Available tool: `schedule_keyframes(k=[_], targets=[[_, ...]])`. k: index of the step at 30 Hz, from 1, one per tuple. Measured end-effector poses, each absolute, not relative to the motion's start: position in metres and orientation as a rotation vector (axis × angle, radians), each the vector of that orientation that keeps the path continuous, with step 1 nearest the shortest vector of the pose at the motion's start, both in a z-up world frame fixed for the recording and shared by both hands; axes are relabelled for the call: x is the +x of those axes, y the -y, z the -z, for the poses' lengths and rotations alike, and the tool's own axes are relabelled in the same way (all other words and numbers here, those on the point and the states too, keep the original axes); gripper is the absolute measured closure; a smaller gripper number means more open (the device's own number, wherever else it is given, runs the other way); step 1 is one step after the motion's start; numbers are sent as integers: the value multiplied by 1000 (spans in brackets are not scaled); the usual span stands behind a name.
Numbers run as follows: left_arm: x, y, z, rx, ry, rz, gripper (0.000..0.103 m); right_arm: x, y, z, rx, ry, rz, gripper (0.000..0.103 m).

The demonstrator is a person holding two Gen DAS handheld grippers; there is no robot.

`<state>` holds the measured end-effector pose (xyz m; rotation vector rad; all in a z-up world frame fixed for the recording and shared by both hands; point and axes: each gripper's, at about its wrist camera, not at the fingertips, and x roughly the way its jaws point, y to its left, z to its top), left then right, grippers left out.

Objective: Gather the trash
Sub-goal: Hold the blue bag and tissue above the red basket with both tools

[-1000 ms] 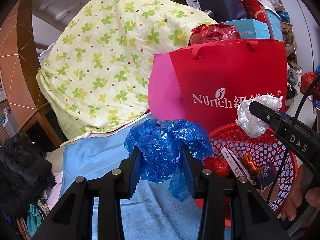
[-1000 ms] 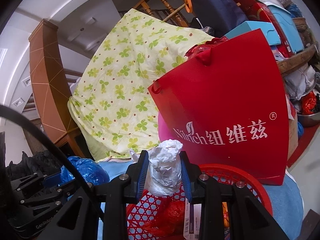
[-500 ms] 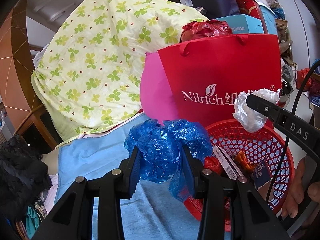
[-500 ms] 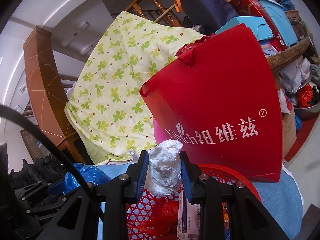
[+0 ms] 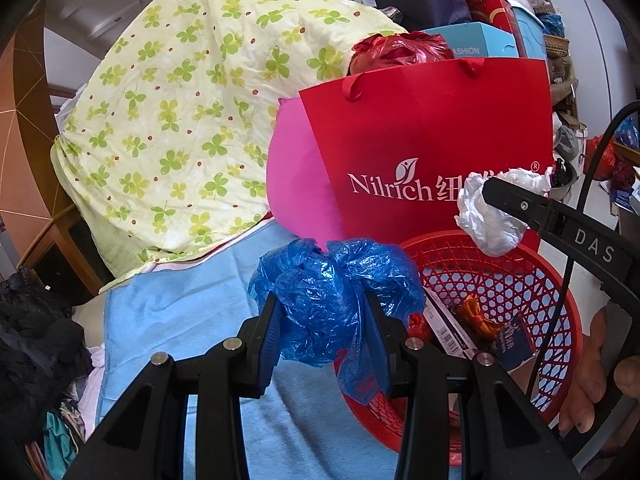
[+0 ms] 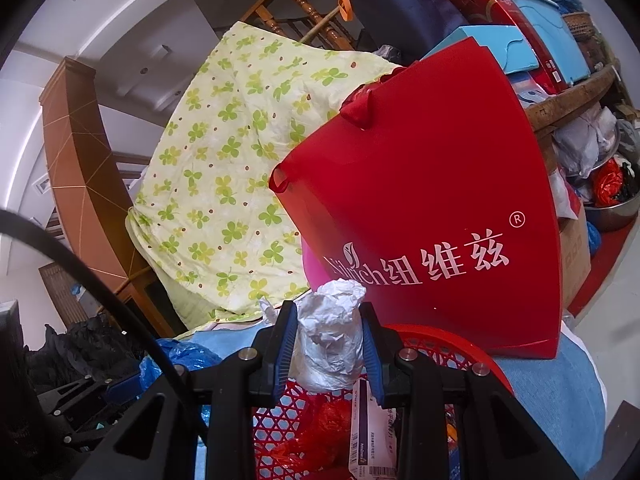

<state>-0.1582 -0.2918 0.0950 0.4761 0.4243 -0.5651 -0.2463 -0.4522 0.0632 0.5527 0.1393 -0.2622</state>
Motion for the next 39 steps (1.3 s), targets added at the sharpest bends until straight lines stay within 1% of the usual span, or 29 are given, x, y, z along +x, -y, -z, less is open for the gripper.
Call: schedule_keyframes(k=[39], targets=[[-154,303,-81,475,-466,610,60,-241,459,-58,586,-175,265,69]])
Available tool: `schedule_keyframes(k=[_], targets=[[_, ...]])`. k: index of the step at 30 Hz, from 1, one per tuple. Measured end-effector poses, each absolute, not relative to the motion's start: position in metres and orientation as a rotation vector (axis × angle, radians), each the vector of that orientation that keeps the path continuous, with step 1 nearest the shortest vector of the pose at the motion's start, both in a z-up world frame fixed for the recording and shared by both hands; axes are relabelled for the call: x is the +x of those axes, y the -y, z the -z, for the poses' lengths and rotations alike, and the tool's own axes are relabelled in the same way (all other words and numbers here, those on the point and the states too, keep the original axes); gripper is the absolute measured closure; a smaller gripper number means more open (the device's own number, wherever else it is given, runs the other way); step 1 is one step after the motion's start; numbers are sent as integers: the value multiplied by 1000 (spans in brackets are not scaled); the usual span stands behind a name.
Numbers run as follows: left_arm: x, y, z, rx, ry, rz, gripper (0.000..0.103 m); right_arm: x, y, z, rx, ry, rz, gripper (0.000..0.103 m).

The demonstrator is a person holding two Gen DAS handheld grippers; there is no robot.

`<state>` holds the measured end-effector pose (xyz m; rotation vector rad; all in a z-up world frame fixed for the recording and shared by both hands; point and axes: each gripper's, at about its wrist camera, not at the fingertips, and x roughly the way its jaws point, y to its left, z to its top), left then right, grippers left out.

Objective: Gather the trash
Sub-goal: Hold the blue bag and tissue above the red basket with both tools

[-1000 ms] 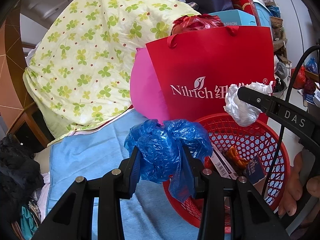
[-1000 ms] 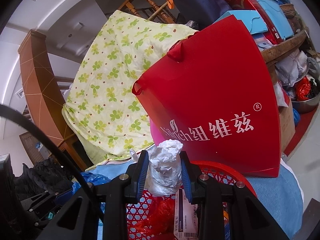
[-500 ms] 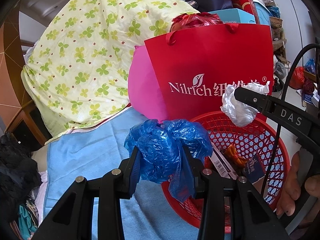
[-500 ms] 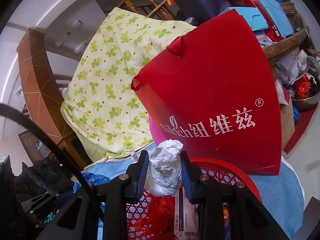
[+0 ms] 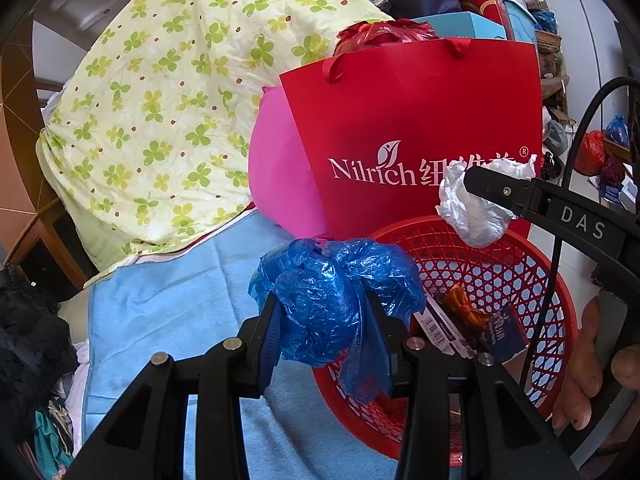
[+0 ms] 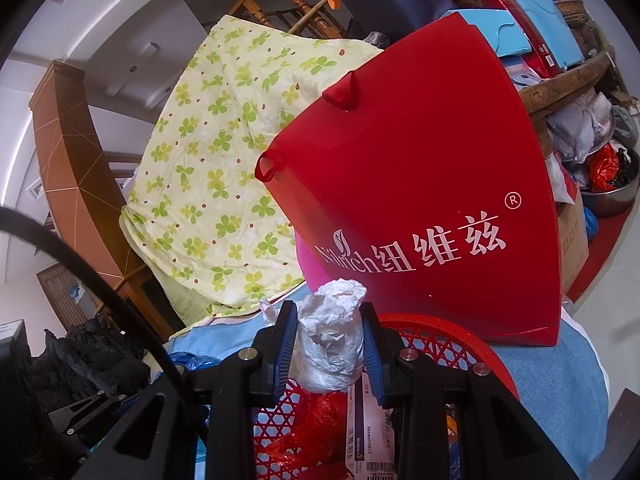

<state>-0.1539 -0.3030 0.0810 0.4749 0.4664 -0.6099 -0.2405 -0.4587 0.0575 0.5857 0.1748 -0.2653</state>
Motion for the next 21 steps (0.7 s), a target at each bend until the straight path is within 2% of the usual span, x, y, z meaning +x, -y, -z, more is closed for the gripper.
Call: schedule_keyframes(k=[21], targets=[[-148,307,-74,475,-503,633,60,-237,460,-55,596,-192,261,68]])
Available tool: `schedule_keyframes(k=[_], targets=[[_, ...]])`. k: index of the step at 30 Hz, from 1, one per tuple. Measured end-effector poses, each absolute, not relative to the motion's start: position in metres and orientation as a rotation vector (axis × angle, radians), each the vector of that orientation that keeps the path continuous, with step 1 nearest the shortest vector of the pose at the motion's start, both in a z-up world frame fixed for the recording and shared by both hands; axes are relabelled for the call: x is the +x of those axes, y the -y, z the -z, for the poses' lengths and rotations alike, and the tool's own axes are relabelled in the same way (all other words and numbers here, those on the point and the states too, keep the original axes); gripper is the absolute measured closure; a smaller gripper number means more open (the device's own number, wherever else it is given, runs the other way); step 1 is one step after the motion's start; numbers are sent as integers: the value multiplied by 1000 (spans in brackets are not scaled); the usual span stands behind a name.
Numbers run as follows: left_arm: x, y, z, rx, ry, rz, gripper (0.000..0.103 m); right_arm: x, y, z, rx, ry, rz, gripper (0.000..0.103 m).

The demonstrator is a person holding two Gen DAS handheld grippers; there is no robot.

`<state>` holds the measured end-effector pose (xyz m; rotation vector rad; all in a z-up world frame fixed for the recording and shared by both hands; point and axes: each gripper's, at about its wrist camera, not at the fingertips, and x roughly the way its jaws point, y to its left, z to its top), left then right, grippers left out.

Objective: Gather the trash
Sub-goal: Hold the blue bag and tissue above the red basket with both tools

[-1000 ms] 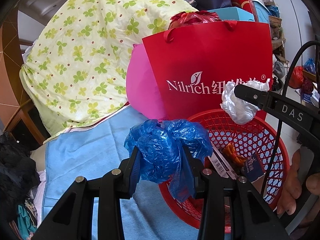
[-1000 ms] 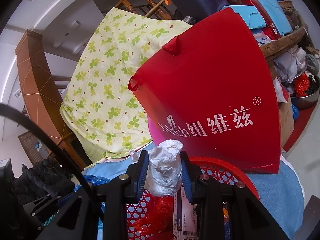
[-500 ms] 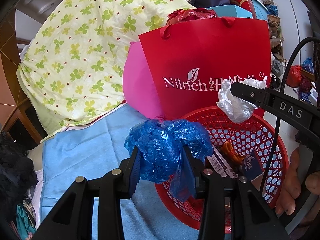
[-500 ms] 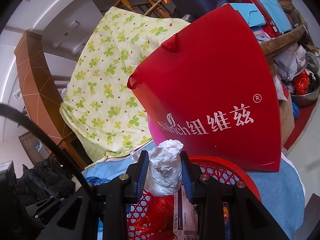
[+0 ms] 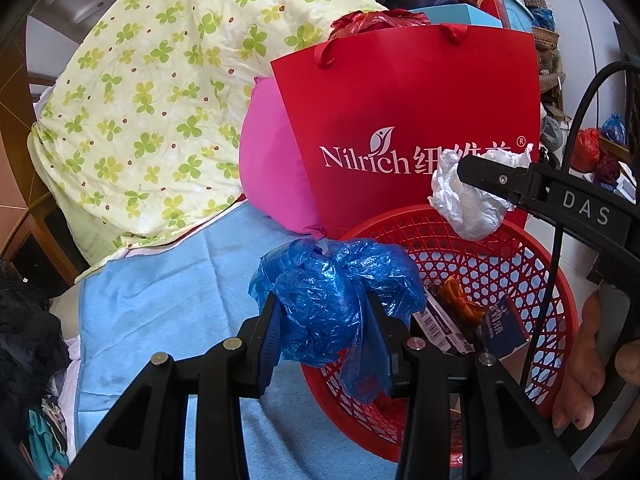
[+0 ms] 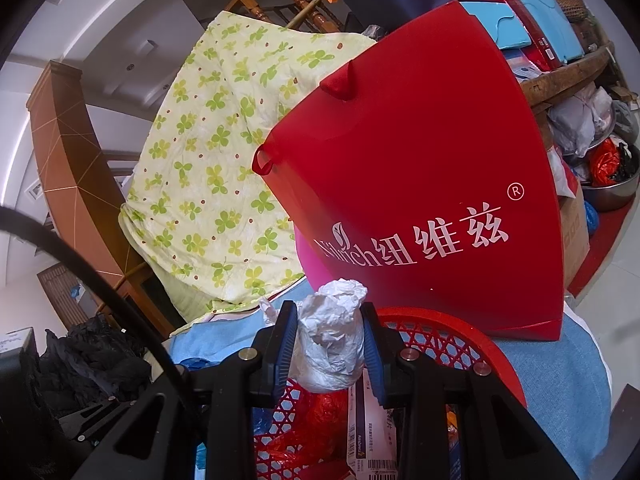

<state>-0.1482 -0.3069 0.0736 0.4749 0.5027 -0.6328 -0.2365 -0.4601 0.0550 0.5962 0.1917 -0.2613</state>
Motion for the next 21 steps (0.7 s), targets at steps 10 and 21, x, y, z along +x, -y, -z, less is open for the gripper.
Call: schedule_keyframes(k=[10,21], targets=[[-146,308,-70,472,-515,637,60,-236,461,-55,596,-192,259,68],[-144,309,-68,470,-522,639,60,-236,460,-53,600,-194,262,68]])
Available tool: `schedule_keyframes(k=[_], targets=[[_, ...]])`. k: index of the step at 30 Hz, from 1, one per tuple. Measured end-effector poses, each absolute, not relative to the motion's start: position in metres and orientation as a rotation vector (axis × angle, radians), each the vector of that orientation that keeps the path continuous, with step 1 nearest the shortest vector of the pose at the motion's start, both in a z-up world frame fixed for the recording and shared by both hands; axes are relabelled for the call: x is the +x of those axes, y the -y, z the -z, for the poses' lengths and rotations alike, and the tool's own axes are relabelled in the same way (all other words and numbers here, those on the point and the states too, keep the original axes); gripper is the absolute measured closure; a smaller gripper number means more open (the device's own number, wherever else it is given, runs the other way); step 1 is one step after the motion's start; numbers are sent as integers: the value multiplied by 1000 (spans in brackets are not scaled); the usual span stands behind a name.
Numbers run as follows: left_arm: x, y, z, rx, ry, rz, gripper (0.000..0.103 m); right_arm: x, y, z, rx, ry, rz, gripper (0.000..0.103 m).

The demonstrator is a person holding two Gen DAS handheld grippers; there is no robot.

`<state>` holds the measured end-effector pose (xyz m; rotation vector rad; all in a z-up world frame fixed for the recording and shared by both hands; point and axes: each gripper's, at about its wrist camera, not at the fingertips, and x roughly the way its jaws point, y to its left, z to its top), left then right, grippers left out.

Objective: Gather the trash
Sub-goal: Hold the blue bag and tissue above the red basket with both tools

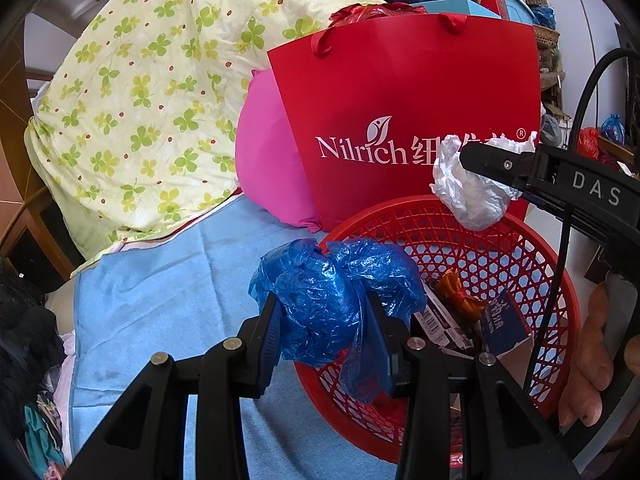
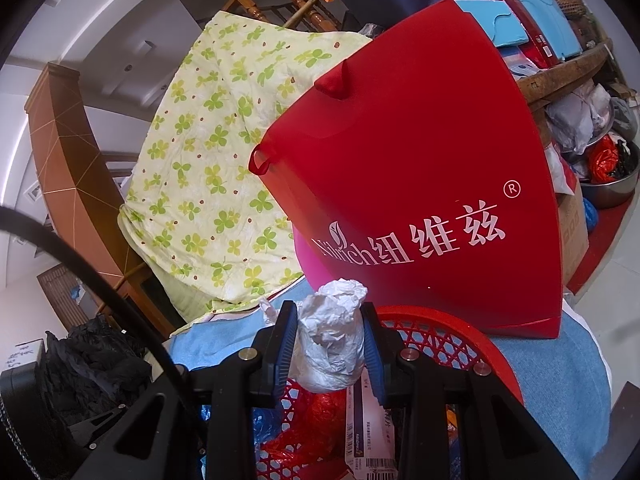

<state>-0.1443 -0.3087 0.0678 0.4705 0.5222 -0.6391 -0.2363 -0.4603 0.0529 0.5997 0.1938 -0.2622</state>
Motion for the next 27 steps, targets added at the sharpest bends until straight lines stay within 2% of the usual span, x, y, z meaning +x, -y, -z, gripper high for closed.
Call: schedule_keyframes(k=[27], targets=[[-144,310,-62,466,-525,642,59,-235,464,-53,603,-198,255,68]])
